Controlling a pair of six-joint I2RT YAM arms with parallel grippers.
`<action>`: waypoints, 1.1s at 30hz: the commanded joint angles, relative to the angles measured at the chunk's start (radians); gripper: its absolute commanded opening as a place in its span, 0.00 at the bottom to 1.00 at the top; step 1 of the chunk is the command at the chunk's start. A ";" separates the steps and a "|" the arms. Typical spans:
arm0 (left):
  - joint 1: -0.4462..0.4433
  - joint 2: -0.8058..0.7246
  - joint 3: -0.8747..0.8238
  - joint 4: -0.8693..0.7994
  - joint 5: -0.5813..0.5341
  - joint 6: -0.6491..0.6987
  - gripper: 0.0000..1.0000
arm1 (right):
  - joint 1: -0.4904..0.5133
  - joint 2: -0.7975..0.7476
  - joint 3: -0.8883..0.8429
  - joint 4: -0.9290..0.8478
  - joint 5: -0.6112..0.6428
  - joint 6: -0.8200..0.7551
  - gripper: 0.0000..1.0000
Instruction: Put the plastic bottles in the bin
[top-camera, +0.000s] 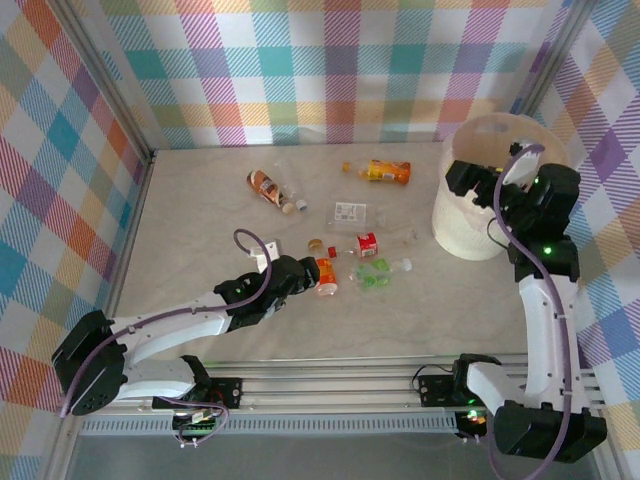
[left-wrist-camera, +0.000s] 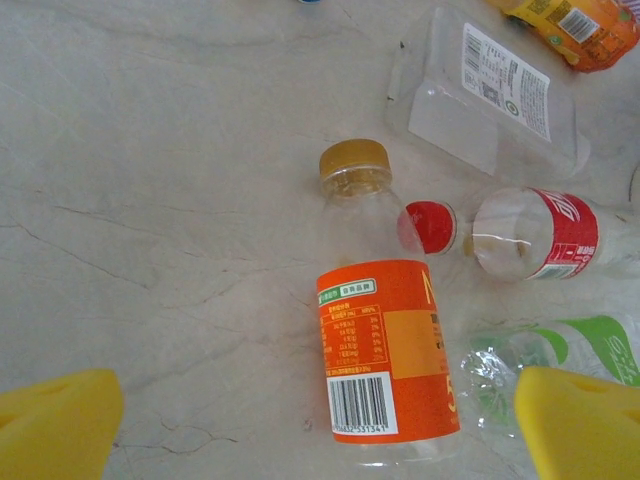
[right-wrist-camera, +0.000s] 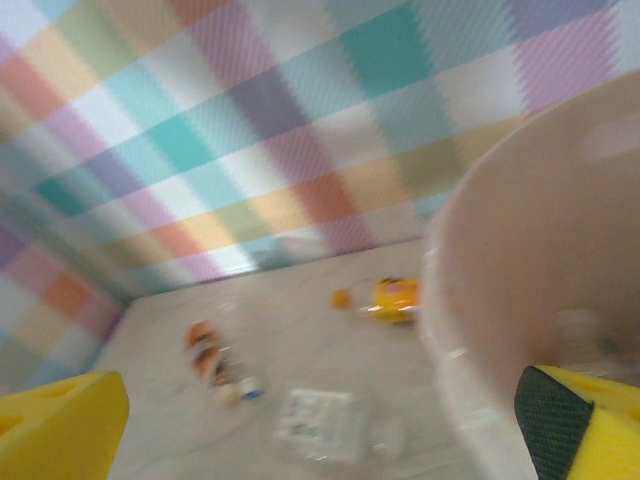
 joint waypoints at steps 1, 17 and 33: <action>0.010 0.009 0.013 0.038 0.021 0.003 1.00 | 0.025 -0.043 -0.049 0.142 -0.219 0.144 1.00; -0.006 0.284 0.209 -0.042 0.187 -0.003 1.00 | 0.233 -0.096 -0.262 0.297 -0.153 0.191 1.00; -0.020 0.526 0.298 -0.102 0.211 0.103 0.90 | 0.237 -0.116 -0.262 0.221 -0.136 0.142 1.00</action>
